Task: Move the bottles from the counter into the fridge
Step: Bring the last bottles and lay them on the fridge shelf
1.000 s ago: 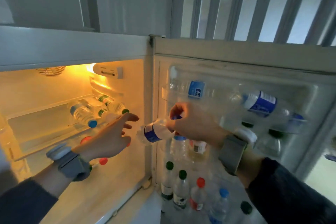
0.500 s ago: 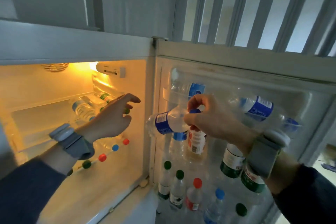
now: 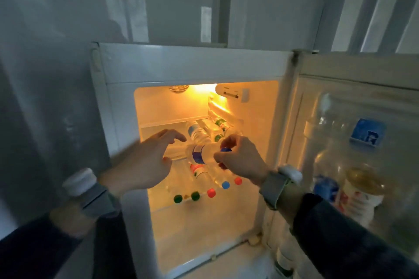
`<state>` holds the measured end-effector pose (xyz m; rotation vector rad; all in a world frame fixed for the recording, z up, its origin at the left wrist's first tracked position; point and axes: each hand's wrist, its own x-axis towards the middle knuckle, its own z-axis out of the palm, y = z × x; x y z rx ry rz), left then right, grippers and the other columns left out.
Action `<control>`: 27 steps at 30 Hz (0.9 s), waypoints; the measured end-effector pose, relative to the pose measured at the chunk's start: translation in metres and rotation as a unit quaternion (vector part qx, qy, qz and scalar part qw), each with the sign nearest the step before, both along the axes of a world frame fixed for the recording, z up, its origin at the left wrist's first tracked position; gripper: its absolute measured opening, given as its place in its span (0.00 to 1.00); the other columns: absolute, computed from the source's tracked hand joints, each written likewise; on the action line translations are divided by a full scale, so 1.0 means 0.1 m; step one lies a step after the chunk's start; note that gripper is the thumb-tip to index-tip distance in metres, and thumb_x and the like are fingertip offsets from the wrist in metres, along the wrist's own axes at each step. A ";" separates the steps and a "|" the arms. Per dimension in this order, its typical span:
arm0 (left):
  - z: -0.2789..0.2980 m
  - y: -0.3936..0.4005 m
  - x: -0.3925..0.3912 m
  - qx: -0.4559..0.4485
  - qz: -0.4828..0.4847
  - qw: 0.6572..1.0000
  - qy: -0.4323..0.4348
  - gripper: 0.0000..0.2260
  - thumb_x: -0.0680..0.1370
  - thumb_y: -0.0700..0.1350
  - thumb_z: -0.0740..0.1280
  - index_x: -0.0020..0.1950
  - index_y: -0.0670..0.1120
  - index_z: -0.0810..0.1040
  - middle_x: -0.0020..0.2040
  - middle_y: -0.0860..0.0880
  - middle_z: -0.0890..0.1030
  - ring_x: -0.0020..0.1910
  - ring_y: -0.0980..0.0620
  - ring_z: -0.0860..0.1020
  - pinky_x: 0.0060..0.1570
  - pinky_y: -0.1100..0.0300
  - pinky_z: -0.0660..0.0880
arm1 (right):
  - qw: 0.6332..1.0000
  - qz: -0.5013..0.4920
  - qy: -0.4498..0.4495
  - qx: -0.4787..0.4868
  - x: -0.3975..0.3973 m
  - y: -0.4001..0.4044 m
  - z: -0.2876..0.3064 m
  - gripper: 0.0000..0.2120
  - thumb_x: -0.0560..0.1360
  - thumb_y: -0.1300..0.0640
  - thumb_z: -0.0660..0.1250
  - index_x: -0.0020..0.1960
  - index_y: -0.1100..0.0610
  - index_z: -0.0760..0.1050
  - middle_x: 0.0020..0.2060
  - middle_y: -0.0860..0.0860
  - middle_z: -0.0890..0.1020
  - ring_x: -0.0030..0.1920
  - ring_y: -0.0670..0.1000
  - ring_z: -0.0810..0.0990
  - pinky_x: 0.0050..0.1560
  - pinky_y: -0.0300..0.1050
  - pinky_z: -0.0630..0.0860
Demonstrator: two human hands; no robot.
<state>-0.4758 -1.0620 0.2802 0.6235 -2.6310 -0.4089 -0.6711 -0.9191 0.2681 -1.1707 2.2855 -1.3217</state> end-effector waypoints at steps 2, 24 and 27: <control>0.01 -0.07 0.12 -0.011 0.021 1.000 -0.006 0.26 0.78 0.36 0.64 0.69 0.63 0.67 0.70 0.56 0.72 0.58 0.52 0.78 0.55 0.53 0.78 | 1.000 0.002 -0.009 -0.012 0.04 -0.33 -0.13 0.14 0.67 0.54 0.77 0.49 0.50 0.77 0.46 0.49 0.82 0.45 0.52 0.86 0.49 0.53 0.86; 0.15 -0.14 0.01 -0.006 0.009 0.999 -0.043 0.28 0.81 0.38 0.65 0.72 0.65 0.61 0.74 0.60 0.68 0.63 0.58 0.72 0.42 0.75 0.68 | 0.981 -0.104 0.150 0.061 -0.18 -2.13 -0.83 0.14 0.76 0.61 0.70 0.35 0.49 0.71 0.58 0.54 0.81 0.55 0.56 0.81 0.43 0.44 0.64; 0.16 -0.12 -0.02 -0.002 0.012 0.999 -0.040 0.28 0.81 0.39 0.66 0.72 0.65 0.61 0.75 0.61 0.68 0.63 0.57 0.72 0.39 0.74 0.68 | 0.981 -0.063 0.163 0.087 -0.25 -2.14 -0.84 0.04 0.77 0.62 0.71 0.47 0.53 0.81 0.60 0.55 0.79 0.57 0.58 0.81 0.49 0.47 0.74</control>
